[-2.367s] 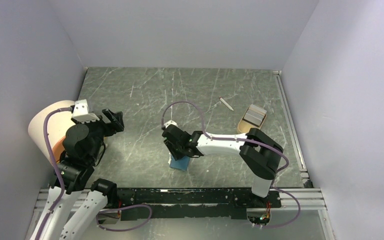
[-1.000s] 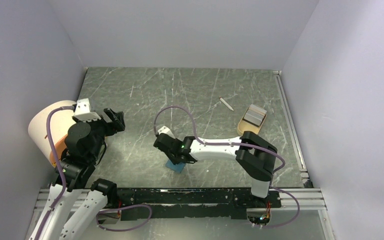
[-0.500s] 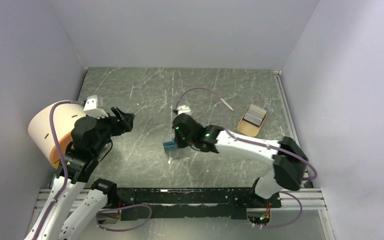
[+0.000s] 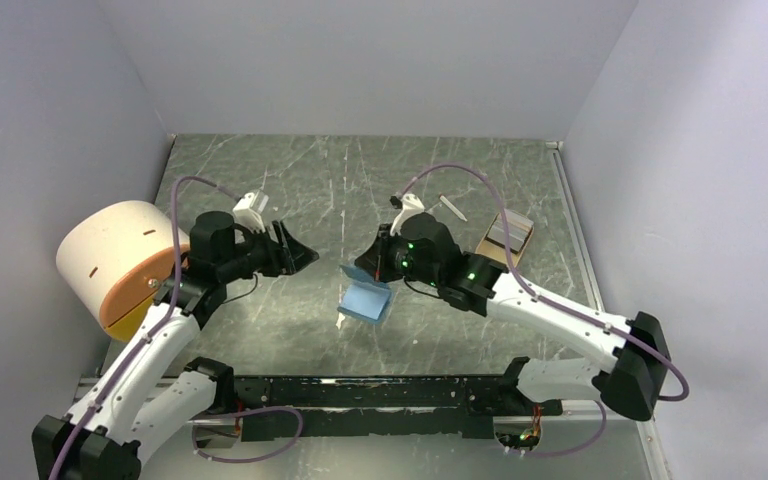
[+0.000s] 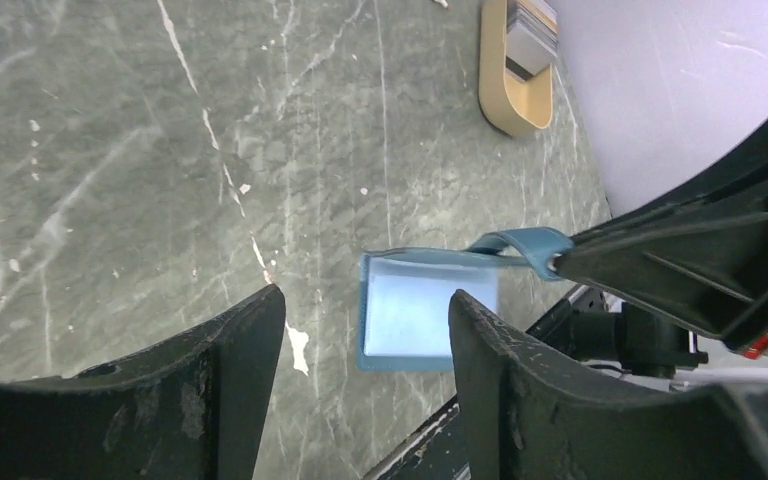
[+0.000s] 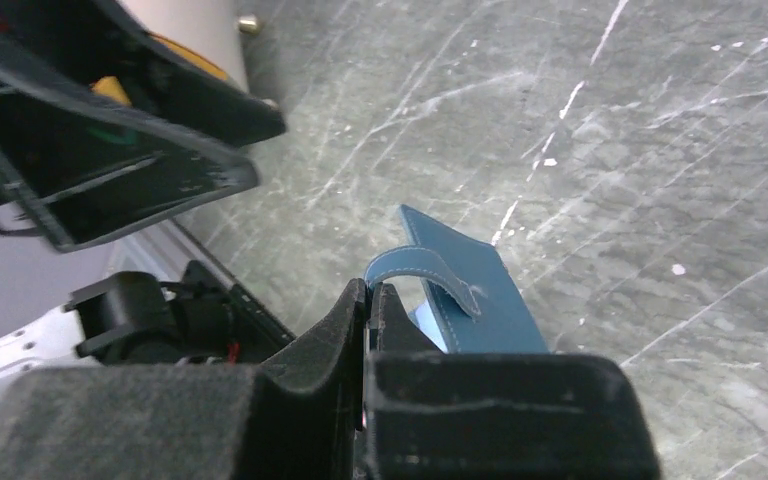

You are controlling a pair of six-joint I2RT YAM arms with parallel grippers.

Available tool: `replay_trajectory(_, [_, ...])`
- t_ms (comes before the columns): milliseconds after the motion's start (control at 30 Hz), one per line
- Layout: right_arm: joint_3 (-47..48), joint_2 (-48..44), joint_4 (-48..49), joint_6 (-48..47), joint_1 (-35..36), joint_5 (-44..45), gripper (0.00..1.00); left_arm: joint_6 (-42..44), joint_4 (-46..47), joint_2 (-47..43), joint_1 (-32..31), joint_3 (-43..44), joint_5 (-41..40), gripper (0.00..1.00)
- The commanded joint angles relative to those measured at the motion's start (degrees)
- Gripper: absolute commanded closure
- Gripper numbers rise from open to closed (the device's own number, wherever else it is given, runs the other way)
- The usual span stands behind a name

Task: Put the credit cards into the card holder
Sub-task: Pick up the card holder from the center of the board.

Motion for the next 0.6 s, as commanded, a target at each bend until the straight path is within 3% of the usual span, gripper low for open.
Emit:
replay_trajectory(0, [-1.28,-4.26,2.48,3.05,-0.56,-3.1,1.0,2.93,7.63,1.53,0.35,-0.51,8.46,0.35])
replay_trajectory(167, [-1.02,-5.86,0.45,3.75,-0.63,-2.8,1.0,15.1,14.72,0.71,-0.39,-4.41,16.17,0.42])
replay_trajectory(267, [-1.77,-7.24,1.78,5.4,-0.91,-3.5,1.0,19.35,19.04,-1.03,-1.87,-6.0,9.83,0.44])
replay_trajectory(367, [-2.79,-8.36,4.67,7.59,-0.99,-3.71,1.0,8.3,22.18,-0.43,-2.01,-6.32,3.54,0.4])
replay_trajectory(567, [-6.07,-11.58,12.18,14.31,-1.16,-1.73,1.0,-10.38,25.97,3.76,-2.01,-7.26,12.45,0.33])
